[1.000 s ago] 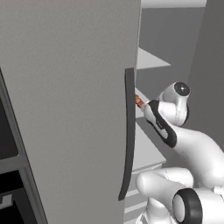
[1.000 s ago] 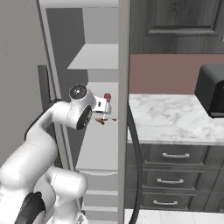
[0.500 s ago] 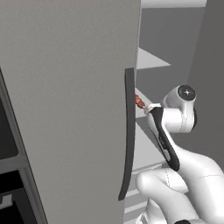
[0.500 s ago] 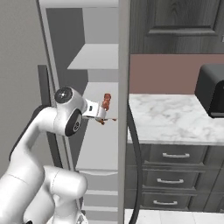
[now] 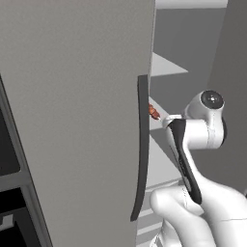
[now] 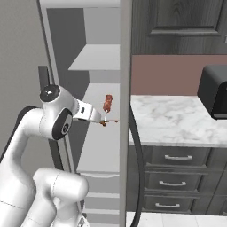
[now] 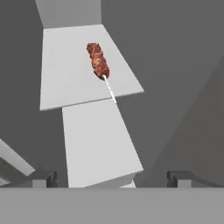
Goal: Store the kebab skewer in the freezer for long-term storage. Close the freezer door after placing the cooked food.
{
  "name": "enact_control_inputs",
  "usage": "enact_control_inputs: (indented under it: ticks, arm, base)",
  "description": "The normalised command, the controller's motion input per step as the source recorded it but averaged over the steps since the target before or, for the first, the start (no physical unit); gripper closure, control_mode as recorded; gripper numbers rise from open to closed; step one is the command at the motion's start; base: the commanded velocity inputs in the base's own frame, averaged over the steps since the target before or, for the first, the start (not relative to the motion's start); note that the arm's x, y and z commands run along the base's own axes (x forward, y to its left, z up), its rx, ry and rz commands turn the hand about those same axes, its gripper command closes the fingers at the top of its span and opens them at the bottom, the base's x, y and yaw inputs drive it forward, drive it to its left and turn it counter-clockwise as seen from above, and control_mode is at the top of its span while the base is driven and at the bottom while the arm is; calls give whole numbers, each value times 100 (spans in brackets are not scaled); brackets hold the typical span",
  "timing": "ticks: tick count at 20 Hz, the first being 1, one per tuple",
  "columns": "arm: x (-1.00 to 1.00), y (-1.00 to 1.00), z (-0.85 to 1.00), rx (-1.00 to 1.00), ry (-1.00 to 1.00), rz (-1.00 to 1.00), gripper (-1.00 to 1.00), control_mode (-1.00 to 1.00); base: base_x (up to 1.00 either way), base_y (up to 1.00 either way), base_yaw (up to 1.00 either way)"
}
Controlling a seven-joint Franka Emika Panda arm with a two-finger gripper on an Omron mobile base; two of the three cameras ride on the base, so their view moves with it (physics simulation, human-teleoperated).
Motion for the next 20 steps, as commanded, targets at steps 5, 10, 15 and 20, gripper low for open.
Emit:
enact_control_inputs:
  ticks: [5,10,15,20]
  arm:
    - [-57,5,14,0,15,-1,-100,-100]
    - [-62,1,17,0,14,0,-100,-100]
    - [-53,4,0,2,12,0,-100,-100]
    - [-32,8,-2,1,4,0,-100,-100]
  base:
    - [0,0,0]
    - [0,0,0]
    - [0,0,0]
    - [0,0,0]
